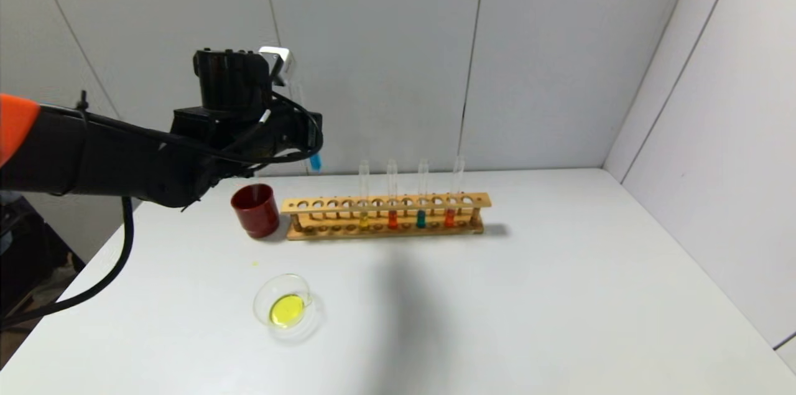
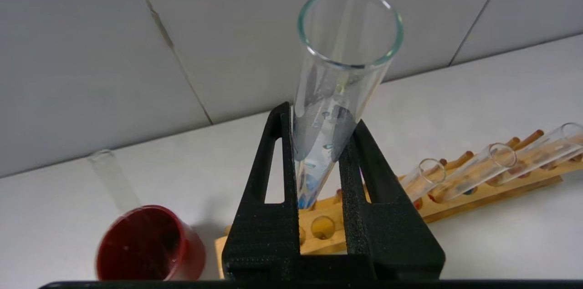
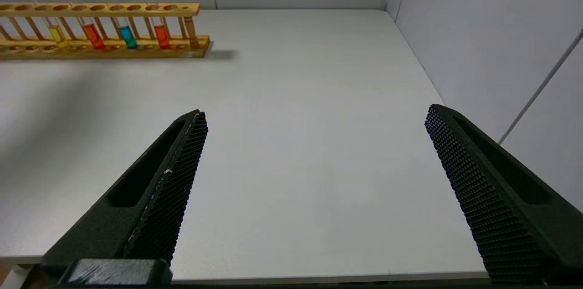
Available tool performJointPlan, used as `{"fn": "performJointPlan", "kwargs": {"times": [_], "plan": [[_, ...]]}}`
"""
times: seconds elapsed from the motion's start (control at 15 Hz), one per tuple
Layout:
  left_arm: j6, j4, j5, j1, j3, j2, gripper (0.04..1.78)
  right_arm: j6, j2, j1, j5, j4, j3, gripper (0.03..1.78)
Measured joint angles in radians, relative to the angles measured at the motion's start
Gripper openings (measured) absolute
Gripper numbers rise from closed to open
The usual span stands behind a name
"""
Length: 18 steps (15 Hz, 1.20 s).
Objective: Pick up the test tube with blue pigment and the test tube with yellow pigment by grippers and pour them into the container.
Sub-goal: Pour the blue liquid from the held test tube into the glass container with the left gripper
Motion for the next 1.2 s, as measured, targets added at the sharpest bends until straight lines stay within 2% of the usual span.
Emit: {"fn": "performJointPlan", "kwargs": {"times": [0.33,0.47,0.6,0.87,1.07,1.2], "plan": [[0.051,0.001,-0.026,0.035,0.14,-0.149,0.31,0.0,0.0,0.0,0.0,0.0,0.0,1.75],[0.086,0.0,-0.085,0.095,0.244,-0.218,0.31,0.0,0.0,0.001,0.0,0.0,0.0,1.75],[0.158,-0.01,-0.177,0.198,0.353,-0.282,0.31,0.0,0.0,0.0,0.0,0.0,0.0,1.75],[0.357,-0.102,-0.455,0.393,0.497,-0.363,0.31,0.0,0.0,0.001,0.0,0.0,0.0,1.75],[0.566,-0.116,-0.67,0.456,0.503,-0.351,0.31,0.0,0.0,0.001,0.0,0.0,0.0,1.75],[0.709,-0.104,-0.728,0.469,0.477,-0.32,0.31,0.0,0.0,0.0,0.0,0.0,0.0,1.75]]}}
